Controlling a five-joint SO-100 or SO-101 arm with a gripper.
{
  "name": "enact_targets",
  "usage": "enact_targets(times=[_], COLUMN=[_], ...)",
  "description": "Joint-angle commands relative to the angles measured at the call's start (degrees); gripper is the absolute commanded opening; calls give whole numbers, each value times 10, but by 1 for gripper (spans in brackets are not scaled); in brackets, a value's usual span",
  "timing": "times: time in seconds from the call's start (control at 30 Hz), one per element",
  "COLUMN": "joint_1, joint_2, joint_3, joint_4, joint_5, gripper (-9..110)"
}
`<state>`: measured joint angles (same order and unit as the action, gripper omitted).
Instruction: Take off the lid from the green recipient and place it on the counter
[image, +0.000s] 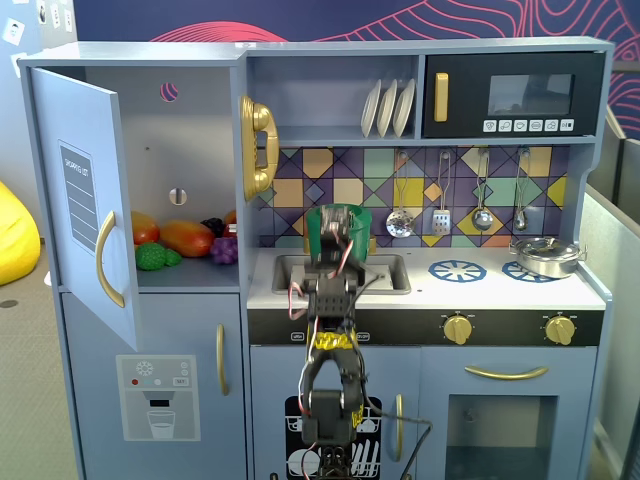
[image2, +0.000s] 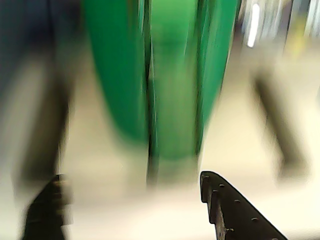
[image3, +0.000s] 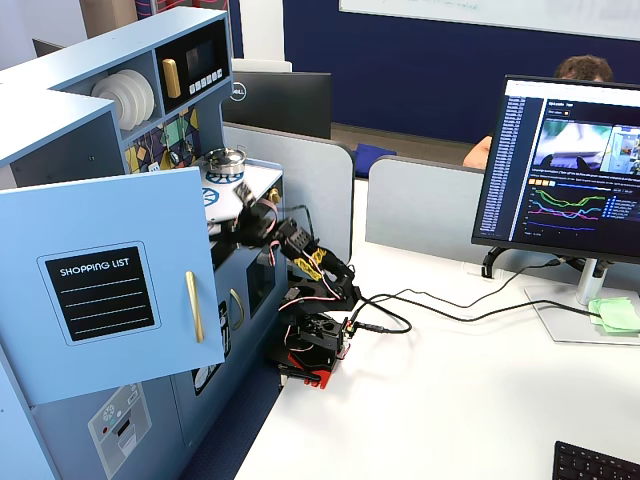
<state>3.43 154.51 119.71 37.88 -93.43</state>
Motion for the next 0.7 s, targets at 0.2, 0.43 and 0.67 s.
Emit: enact_targets(times=[0.2, 0.43, 0.67], joint_1=[28, 37, 36], joint_2=[-107, -152, -227], joint_3=[-163, -194, -254], joint_4=[-95, -100, -105], joint_5=[-17, -23, -33], gripper=[37, 37, 36])
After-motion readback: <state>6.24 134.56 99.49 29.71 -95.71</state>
